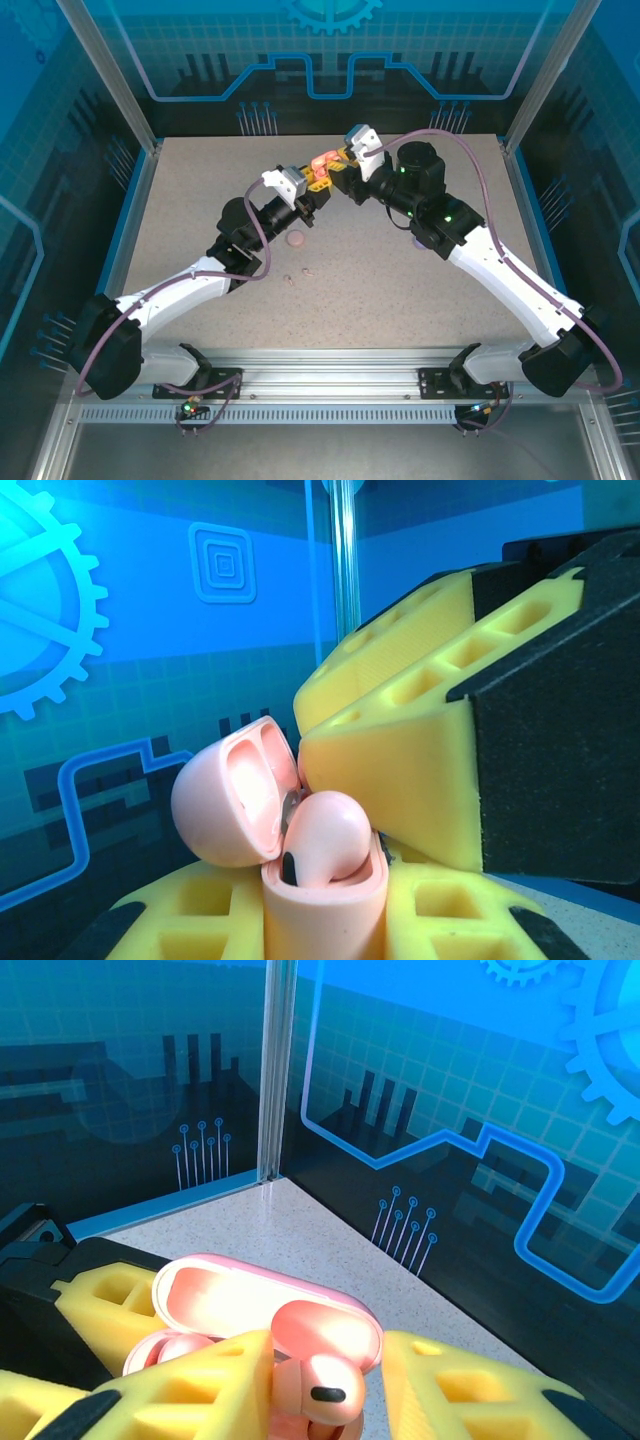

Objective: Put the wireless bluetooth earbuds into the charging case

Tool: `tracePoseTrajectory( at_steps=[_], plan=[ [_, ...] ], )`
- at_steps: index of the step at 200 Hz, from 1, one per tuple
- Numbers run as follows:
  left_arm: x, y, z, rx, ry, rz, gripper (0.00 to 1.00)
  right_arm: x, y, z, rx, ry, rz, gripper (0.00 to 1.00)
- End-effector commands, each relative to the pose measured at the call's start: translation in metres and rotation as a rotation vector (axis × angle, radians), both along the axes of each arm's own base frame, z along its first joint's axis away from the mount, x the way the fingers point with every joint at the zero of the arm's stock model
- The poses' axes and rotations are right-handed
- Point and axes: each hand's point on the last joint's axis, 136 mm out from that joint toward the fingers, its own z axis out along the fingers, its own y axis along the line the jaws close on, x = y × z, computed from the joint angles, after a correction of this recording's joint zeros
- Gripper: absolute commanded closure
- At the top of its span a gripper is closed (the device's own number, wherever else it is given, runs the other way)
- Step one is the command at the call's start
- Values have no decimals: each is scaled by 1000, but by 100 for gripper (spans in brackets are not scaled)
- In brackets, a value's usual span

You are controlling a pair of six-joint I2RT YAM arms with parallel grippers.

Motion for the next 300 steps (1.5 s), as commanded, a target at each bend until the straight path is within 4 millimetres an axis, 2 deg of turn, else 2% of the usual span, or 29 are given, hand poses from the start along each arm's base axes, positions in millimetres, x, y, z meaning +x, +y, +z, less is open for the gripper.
tracePoseTrajectory(
  at_steps=[1, 57, 229, 300],
  plan=[
    [-7, -1, 33, -60, -71, -19, 100, -15, 11, -3, 15, 20, 55, 63],
    [-7, 0, 34, -62, -75, -17, 100, -18, 13, 0, 32, 31, 72, 60],
    [-5, -1, 33, -58, -74, -13, 100, -29, 3, 3, 56, 42, 64, 55],
    [-4, -1, 33, -58, -71, -13, 100, -33, -9, 10, 60, 24, 31, 49]
  ],
)
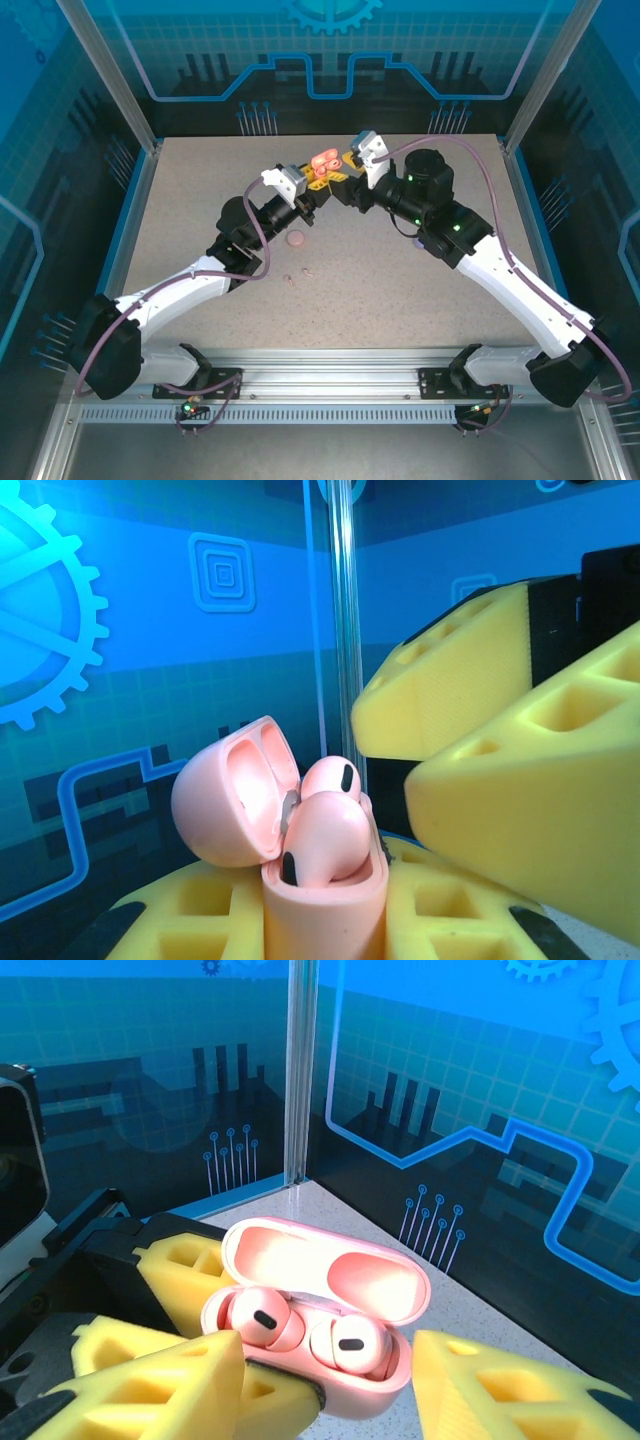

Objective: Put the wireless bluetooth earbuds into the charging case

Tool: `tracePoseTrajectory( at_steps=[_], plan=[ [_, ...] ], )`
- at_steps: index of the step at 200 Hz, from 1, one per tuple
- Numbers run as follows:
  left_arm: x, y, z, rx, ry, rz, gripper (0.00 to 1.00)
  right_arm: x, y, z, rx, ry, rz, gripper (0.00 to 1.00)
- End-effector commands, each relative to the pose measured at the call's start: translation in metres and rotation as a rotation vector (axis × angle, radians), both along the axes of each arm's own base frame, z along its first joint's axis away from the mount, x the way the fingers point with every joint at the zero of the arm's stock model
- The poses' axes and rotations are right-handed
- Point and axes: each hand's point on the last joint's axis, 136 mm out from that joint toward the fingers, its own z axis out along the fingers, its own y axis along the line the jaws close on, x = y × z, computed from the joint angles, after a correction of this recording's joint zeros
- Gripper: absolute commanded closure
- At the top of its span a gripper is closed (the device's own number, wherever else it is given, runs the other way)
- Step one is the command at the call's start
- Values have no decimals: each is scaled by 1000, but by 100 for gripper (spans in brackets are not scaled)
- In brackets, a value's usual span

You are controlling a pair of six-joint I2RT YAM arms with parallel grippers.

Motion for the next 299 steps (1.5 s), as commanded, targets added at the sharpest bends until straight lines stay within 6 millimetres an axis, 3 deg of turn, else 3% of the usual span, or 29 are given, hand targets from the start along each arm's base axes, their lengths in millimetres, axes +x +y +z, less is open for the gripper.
tracePoseTrajectory(
  at_steps=[1, 71, 110, 180, 212, 255, 299],
  plan=[
    [-4, -1, 27, -50, -60, -13, 100, -11, -4, 7, 16, -10, -1, 49],
    [-3, -2, 21, -49, -51, -14, 100, -13, -29, 37, 134, 18, -83, 41],
    [-2, -4, 12, -36, -36, -16, 100, 11, -41, 42, 120, 152, -203, 41],
    [-6, -13, -7, 4, -22, -72, 100, 72, -57, 14, 79, 496, -296, 44],
    [-6, -21, -18, 24, 5, -113, 100, 92, -53, -1, 73, 641, -249, 55],
    [-4, -29, -28, 39, 42, -152, 100, 104, -40, -21, 48, 724, -203, 80],
    [1, -34, -35, 43, 63, -161, 100, 108, -23, -42, 33, 790, -159, 92]
  ],
)
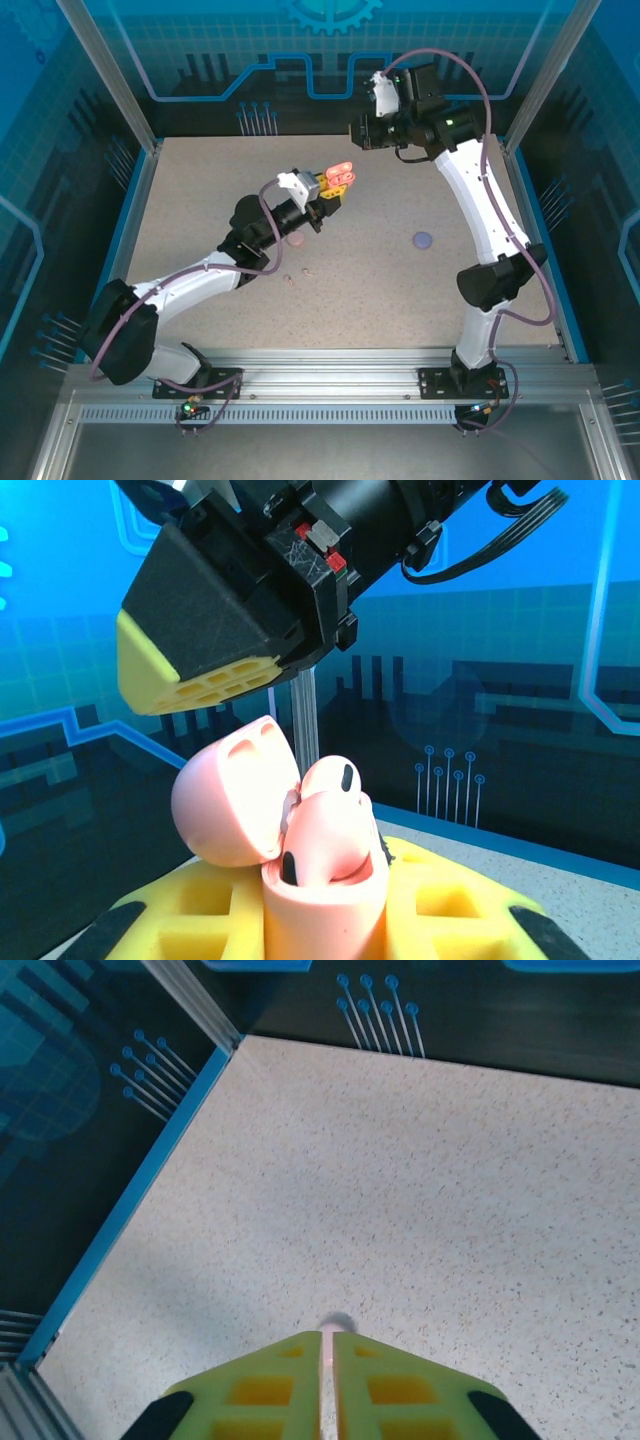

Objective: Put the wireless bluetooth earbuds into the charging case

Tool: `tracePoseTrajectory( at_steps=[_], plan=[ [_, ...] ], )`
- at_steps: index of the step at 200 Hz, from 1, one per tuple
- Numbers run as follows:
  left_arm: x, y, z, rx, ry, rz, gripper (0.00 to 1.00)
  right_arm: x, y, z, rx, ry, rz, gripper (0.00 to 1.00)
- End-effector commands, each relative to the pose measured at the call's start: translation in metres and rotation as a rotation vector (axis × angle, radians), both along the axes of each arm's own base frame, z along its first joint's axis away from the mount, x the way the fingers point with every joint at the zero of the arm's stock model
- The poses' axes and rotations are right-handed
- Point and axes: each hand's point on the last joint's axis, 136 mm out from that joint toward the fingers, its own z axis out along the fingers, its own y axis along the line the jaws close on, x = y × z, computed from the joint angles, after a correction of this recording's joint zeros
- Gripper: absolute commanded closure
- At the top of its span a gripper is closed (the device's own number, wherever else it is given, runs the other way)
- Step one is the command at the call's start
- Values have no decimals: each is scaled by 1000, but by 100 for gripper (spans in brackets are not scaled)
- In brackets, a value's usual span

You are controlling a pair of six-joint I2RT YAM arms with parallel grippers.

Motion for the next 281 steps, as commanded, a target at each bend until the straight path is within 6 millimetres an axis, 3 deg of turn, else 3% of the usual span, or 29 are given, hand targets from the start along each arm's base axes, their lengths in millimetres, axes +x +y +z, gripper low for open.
tracePoseTrajectory(
  at_steps=[1, 49, 87, 136, 159, 182, 194, 218, 234, 281],
  plan=[
    [-3, -8, 2, -11, 1, -42, 100, -9, 11, -6, 19, 54, 51, 92],
    [4, -10, 0, -8, 8, -27, 100, -19, 35, -30, -22, 102, 123, 95],
    [13, -9, 0, -9, 10, 13, 100, -43, 44, -41, -59, 122, 180, 98],
    [19, -5, 2, -12, 1, 52, 100, -77, 25, -47, -56, 125, 163, 100],
    [21, -7, -1, -13, 13, 48, 100, -77, 10, -38, -28, 90, 85, 100],
    [25, -10, -9, -17, 53, 40, 100, -57, -27, -29, -4, 57, -125, 92],
    [28, -12, -20, -12, 98, 40, 100, -46, -49, -28, 24, 50, -226, 83],
    [36, -15, -47, -26, 218, 46, 100, -35, -87, -44, 23, 60, -380, 75],
    [44, -16, -69, -36, 328, 67, 100, -36, -98, -60, 21, 73, -416, 69],
    [60, -37, -137, -64, 664, 69, 100, -52, -117, -115, -47, 106, -472, 30]
  ],
)
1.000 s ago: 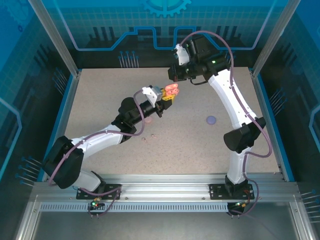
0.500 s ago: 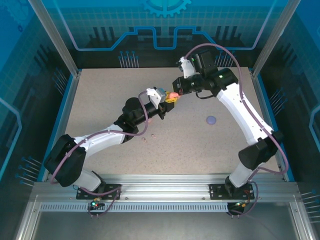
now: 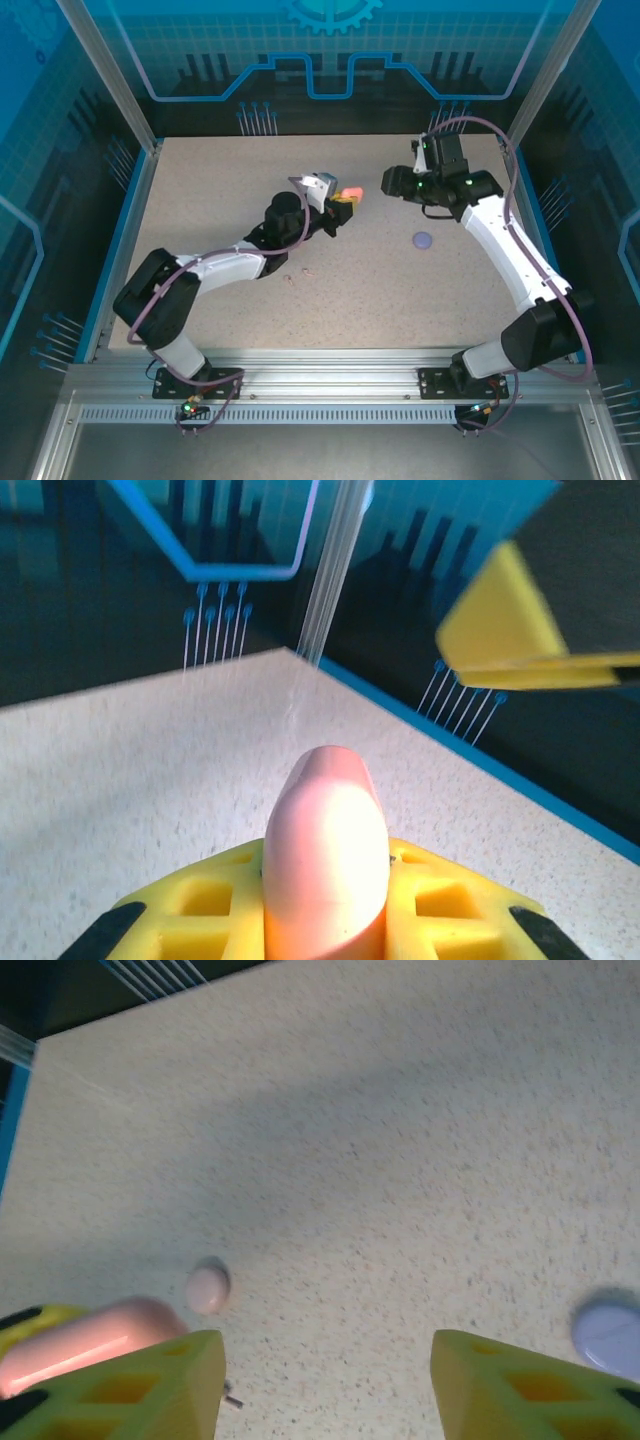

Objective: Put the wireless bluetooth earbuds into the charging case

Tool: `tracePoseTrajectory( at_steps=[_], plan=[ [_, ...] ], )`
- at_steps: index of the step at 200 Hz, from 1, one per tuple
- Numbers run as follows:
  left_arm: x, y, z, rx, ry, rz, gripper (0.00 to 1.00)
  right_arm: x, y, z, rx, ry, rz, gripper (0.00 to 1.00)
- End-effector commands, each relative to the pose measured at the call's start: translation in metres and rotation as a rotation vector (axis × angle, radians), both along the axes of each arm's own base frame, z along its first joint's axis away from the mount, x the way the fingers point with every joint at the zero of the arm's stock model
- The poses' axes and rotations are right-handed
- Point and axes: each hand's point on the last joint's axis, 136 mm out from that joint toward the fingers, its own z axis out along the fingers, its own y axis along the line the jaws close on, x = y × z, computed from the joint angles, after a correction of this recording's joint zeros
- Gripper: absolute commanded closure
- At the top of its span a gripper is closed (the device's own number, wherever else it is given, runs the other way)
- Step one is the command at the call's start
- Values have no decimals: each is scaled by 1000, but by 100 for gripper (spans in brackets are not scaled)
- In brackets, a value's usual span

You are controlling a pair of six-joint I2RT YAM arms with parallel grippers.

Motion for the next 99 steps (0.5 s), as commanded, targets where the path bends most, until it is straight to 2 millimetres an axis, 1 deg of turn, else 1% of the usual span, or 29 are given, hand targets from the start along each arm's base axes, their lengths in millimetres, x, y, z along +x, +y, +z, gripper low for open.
tracePoseTrajectory(
  at_steps=[1, 19, 38, 43, 50, 55, 70, 99],
  plan=[
    [8, -13, -22, -61, 185, 23, 100, -2, -14, -2, -13, -57, -59, 29],
    [11, -23, -44, -53, 274, 36, 100, -8, -22, -16, -28, -48, -71, 18],
    [15, -33, -64, -55, 377, 52, 100, -13, -30, -28, -11, -32, -83, 12],
    [16, -36, -70, -56, 407, 55, 100, -14, -32, -30, -8, -29, -89, 9],
    [19, -39, -79, -54, 456, 65, 100, -15, -36, -33, -2, -22, -96, 7],
    [20, -42, -86, -50, 491, 70, 100, -16, -38, -35, 7, -17, -101, 3],
    [25, -49, -102, -50, 580, 88, 100, -18, -42, -39, 30, 3, -115, 0],
    [33, -64, -132, -40, 728, 105, 100, -22, -49, -43, 39, 23, -128, 0]
  ],
)
